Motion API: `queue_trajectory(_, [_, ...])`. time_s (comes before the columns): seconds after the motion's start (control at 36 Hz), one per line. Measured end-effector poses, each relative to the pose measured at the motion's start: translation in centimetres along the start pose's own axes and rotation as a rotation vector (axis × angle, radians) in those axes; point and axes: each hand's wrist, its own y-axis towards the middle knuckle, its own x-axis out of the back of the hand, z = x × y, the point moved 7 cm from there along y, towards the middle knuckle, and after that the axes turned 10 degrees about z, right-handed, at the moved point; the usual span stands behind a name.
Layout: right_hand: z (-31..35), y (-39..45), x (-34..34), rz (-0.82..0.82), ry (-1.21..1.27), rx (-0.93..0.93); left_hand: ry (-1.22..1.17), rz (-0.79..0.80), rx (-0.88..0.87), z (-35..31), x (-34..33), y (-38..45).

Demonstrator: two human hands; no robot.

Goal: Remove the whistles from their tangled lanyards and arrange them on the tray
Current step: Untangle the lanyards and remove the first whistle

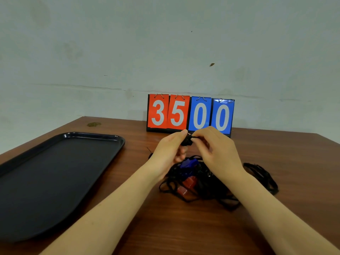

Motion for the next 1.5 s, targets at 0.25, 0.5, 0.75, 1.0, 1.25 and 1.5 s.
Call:
queue_trajectory(0.25, [-0.7,0.1,-0.1,-0.011,0.44,-0.246,0.096,-0.058,-0.026,-0.7,0.7,0.1])
queue_trajectory(0.5, [-2.3,-0.9,-3.7,0.148,1.312,-0.639,0.103,-0.151,-0.021,0.0,1.5,0.7])
queue_trajectory(0.75, [-1.9,-0.7,-4.1,0.116,1.573,-0.687,0.096,-0.109,0.064,0.1,0.9,0.7])
queue_trajectory(1.0, [-2.9,-1.1,-4.1,0.103,1.398,-0.703,0.084,0.004,-0.002,0.3,-0.6,0.0])
queue_trajectory(1.25, [-2.3,-1.0,-3.7,0.114,1.289,-0.682,-0.052,-0.085,0.015,0.8,-0.2,-0.2])
queue_trajectory(1.5, [-2.3,-0.9,-3.2,0.087,1.008,-0.666,-0.023,-0.153,0.0,0.9,0.2,-0.4])
